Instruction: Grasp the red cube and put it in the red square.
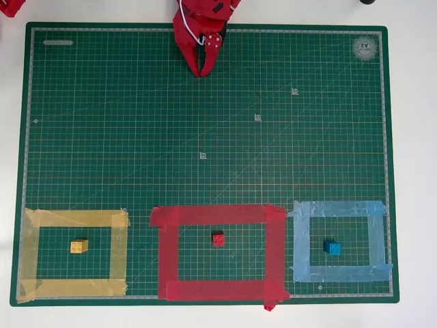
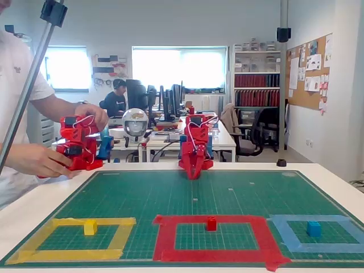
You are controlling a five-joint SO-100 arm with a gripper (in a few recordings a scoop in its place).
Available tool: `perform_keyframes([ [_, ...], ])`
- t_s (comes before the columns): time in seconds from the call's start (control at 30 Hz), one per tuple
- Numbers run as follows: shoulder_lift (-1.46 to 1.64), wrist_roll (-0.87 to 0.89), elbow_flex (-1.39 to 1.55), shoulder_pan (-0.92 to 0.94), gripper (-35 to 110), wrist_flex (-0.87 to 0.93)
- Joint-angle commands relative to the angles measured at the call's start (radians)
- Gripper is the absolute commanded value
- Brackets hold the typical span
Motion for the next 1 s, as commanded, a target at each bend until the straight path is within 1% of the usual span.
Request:
perform_keyframes([
  [0.0, 0.077, -0.017, 0.005, 0.0, -1, 0.066],
  [0.07, 0.114, -0.017, 0.005, -0.002, -1, 0.084],
  [0.97, 0.114, -0.009, 0.005, 0.003, -1, 0.086],
])
